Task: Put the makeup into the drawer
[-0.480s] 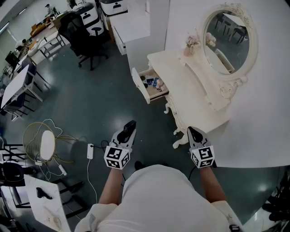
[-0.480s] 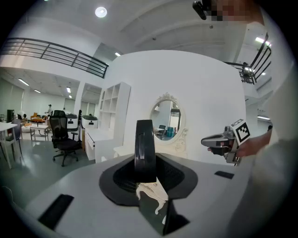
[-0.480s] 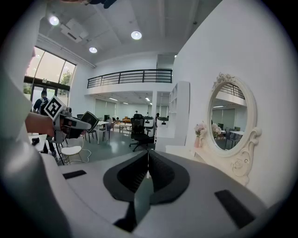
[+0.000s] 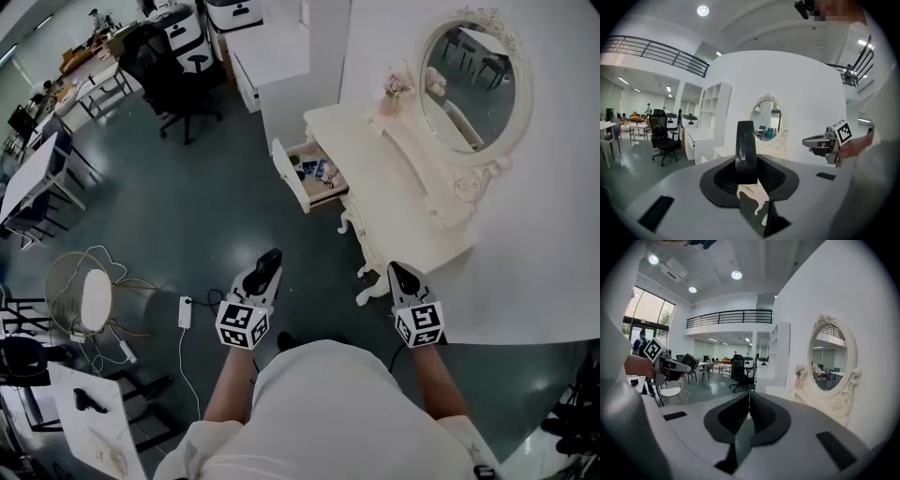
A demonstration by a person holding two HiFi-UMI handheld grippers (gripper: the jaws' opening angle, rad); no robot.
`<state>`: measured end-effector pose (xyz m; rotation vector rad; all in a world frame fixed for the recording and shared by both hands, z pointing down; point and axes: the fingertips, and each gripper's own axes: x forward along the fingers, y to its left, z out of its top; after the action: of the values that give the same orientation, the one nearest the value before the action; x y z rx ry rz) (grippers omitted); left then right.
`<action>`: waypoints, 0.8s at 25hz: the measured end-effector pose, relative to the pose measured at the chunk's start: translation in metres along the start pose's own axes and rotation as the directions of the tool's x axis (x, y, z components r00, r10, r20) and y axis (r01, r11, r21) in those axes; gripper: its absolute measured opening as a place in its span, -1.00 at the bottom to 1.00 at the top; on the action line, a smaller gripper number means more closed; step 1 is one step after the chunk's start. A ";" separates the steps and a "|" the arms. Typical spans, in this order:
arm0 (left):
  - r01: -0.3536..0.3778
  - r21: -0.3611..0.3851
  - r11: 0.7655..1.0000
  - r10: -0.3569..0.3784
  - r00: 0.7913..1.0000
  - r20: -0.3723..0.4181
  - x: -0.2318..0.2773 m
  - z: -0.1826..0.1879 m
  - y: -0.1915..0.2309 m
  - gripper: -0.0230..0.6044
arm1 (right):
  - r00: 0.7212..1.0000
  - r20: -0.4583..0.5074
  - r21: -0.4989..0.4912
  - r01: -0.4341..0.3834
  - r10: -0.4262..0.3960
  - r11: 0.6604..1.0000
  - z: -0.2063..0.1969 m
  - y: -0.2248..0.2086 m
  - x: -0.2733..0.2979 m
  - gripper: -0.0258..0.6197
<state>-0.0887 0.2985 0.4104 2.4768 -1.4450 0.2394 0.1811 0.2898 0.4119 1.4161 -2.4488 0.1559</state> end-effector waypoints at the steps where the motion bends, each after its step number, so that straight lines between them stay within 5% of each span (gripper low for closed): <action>1: 0.002 -0.001 1.000 -0.002 1.000 -0.001 0.000 0.000 0.001 -0.60 | 1.000 -0.002 0.004 0.003 -0.003 1.000 0.000 0.000 0.000 -0.83; 20: 0.045 -0.009 0.999 -0.046 0.999 -0.027 -0.025 -0.005 0.045 -0.60 | 0.999 -0.037 0.056 0.040 -0.038 0.998 0.005 0.048 0.028 -0.83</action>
<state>-0.1404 0.2995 0.4145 2.4866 -1.3747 0.2557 0.1261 0.2902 0.4191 1.4704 -2.4044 0.2411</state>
